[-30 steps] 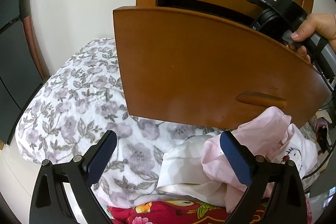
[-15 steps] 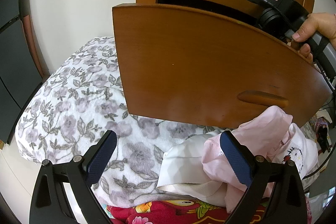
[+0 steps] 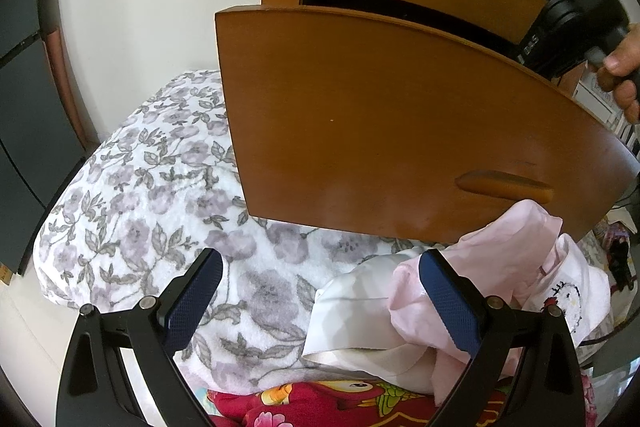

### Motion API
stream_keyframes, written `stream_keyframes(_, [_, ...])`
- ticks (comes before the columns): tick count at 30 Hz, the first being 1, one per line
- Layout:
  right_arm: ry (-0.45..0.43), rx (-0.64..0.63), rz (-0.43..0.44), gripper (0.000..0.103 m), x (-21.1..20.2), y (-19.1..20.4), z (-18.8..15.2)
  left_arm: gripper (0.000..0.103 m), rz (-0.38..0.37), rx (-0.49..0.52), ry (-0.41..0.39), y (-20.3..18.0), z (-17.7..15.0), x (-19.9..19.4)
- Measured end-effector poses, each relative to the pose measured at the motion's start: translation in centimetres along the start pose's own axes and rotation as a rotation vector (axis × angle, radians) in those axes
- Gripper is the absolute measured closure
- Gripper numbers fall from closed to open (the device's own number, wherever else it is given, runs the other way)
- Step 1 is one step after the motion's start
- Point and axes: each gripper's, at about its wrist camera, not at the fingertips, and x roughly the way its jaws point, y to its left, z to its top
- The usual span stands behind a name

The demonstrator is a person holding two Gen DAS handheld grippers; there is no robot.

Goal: Take underwear out of drawer
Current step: 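Lift the black underwear up out of the drawer with the right tool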

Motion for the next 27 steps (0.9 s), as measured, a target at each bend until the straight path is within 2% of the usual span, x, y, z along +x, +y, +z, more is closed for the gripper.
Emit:
stream_keyframes(5, [-0.033, 0.011, 0.013, 0.094, -2.1, 1.5, -1.2, 0.004, 0.011, 0.002, -0.005, 0.0, 0.0, -0.1])
stream_keyframes(27, [-0.209, 0.019, -0.013, 0.094, -11.3, 1.7, -5.5, 0.004, 0.052, 0.019, -0.04, -0.4, -0.1, -0.9])
